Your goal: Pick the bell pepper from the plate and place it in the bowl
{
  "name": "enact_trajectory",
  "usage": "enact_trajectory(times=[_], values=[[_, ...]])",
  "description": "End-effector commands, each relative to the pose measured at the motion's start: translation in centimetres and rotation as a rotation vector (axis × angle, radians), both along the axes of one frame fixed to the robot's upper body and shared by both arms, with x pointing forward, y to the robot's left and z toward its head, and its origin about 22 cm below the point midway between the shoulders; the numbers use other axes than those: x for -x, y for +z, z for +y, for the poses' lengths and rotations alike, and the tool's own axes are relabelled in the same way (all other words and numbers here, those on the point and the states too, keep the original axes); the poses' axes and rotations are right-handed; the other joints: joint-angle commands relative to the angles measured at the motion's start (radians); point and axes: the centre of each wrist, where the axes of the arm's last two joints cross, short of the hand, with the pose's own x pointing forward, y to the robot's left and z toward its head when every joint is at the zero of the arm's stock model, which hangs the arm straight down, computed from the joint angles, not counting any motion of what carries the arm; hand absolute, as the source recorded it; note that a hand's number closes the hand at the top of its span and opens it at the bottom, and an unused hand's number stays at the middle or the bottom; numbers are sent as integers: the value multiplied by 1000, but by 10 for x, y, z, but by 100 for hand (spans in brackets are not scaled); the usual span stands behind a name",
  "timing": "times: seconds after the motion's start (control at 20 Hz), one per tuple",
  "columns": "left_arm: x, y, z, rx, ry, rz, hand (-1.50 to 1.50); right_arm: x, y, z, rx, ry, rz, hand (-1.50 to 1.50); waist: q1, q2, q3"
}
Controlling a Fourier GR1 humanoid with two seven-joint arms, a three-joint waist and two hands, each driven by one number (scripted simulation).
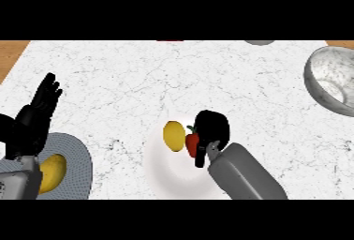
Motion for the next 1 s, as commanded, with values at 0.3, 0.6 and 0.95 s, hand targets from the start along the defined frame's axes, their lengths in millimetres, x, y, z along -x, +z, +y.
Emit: enact_trajectory(times=[0.3, 0.6, 0.95], values=[[-1, -6, -13, 3, -22, -21, 0, -106, 50, -147, -20, -350, -201, 150, 36, 29, 7], [2, 0, 3, -11, 0, 1, 0, -119, 88, -130, 104, -337, -341, 150, 7, 10, 6], [2, -1, 4, -16, 23, 13, 0, -123, 188, -128, 151, -473, -784, 150, -5, 0, 5]])
